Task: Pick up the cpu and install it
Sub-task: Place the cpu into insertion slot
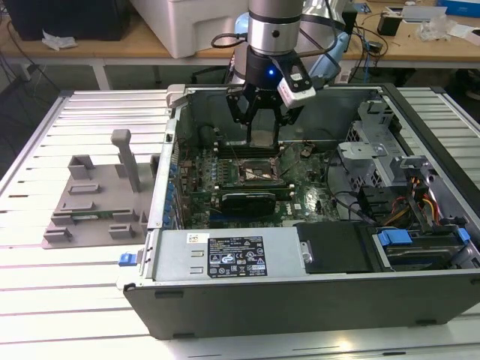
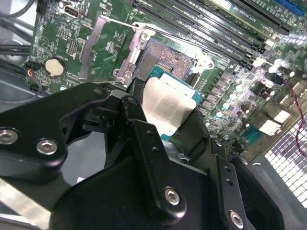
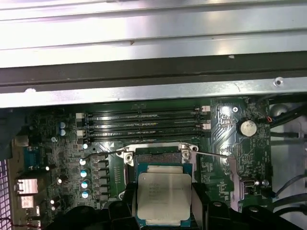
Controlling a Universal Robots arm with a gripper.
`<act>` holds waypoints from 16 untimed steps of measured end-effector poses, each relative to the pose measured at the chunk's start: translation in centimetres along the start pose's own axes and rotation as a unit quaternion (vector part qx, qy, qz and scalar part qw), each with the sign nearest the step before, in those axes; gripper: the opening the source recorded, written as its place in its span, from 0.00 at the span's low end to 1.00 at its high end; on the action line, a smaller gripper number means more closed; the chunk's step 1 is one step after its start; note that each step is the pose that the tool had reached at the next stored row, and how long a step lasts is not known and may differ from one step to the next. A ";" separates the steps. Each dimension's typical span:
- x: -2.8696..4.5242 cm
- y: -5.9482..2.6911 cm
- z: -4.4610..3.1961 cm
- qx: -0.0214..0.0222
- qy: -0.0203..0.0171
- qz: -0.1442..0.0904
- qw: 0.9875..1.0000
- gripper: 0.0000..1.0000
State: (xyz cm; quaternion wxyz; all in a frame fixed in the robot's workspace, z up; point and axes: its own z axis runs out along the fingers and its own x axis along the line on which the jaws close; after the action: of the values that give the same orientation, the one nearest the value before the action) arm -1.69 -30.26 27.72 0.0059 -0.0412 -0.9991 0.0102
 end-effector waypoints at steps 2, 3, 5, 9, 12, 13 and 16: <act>0.00 0.00 0.00 0.000 0.000 0.009 1.000 0.54; 0.00 0.00 0.00 0.000 0.000 0.013 1.000 0.54; 0.00 0.00 0.00 0.000 0.000 0.024 1.000 0.54; 0.00 0.00 0.00 0.001 0.001 0.042 0.999 0.54; 0.00 0.00 0.00 0.001 0.001 0.057 0.998 0.54; 0.00 0.00 0.00 0.001 0.001 0.061 0.998 0.54; 0.00 0.00 0.00 0.001 0.001 0.077 0.997 0.54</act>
State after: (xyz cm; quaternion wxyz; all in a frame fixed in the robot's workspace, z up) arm -1.68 -30.26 27.72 0.0066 -0.1185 -0.9929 0.0114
